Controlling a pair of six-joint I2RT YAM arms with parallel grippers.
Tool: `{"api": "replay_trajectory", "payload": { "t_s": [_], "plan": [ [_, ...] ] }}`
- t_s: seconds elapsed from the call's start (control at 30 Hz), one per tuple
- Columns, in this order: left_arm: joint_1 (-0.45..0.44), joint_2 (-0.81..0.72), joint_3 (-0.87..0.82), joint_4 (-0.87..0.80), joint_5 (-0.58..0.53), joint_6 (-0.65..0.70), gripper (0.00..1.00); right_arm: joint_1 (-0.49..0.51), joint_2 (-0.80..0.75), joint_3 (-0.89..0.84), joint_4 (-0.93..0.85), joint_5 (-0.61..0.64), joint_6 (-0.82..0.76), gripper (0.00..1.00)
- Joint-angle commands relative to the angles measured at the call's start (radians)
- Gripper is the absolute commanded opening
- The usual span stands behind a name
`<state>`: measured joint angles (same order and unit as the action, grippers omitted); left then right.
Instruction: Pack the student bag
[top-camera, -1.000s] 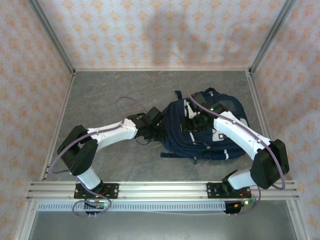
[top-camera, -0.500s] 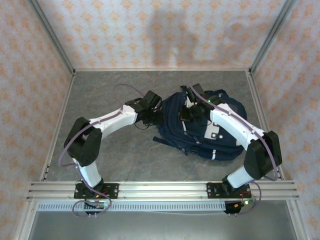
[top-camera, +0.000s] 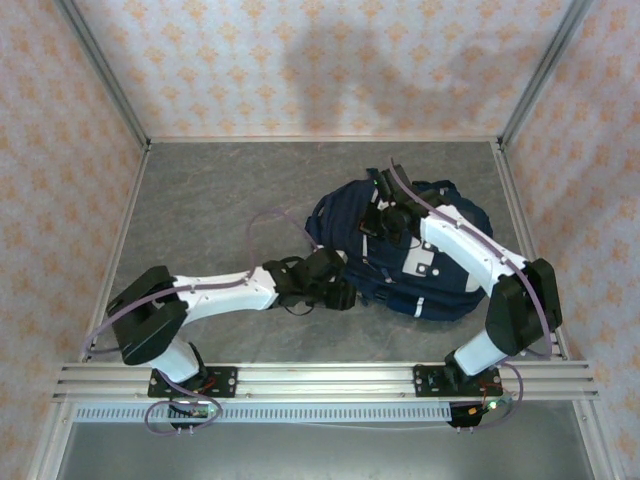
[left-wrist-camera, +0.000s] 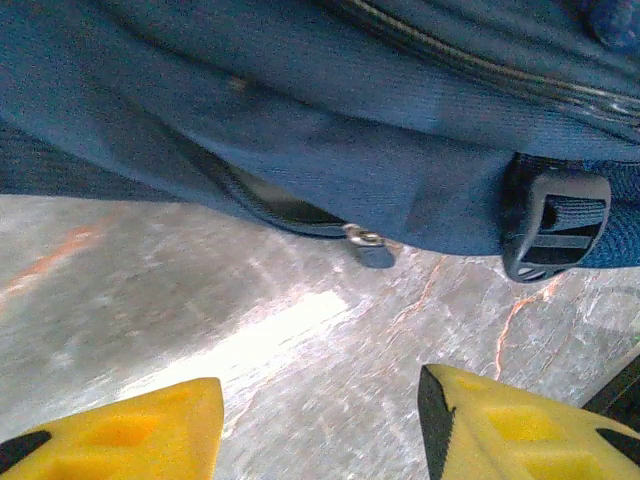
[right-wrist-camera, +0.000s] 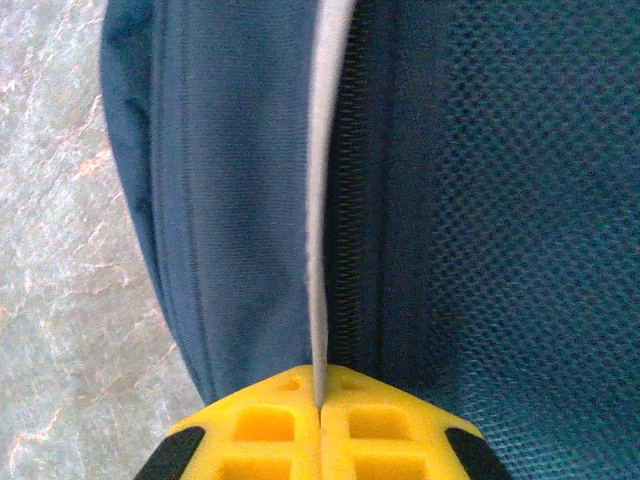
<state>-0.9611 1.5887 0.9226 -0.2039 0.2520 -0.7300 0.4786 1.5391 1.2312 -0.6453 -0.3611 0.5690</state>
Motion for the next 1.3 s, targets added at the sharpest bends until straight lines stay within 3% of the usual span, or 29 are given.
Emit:
{"api": "replay_trajectory", "payload": {
  "t_s": [0.0,0.47,0.73,1.0,1.17,1.27],
  "plan": [
    [-0.012,0.069,0.032,0.104,-0.055,-0.043,0.55,-0.041,-0.025,-0.027,0.047,0.055,0.068,0.00],
    [-0.040,0.277,0.224,0.007,-0.139,-0.009,0.56,-0.078,-0.045,-0.094,0.079,0.023,0.107,0.00],
    [-0.067,0.380,0.344,-0.163,-0.237,0.065,0.38,-0.078,-0.056,-0.105,0.096,0.010,0.122,0.00],
    [-0.074,0.396,0.346,-0.189,-0.253,0.081,0.23,-0.078,-0.057,-0.114,0.110,-0.005,0.127,0.00],
    [-0.074,0.399,0.355,-0.196,-0.258,0.092,0.18,-0.078,-0.056,-0.119,0.113,-0.011,0.127,0.00],
    [-0.074,0.398,0.359,-0.195,-0.252,0.098,0.09,-0.078,-0.061,-0.125,0.112,-0.009,0.122,0.00]
  ]
}}
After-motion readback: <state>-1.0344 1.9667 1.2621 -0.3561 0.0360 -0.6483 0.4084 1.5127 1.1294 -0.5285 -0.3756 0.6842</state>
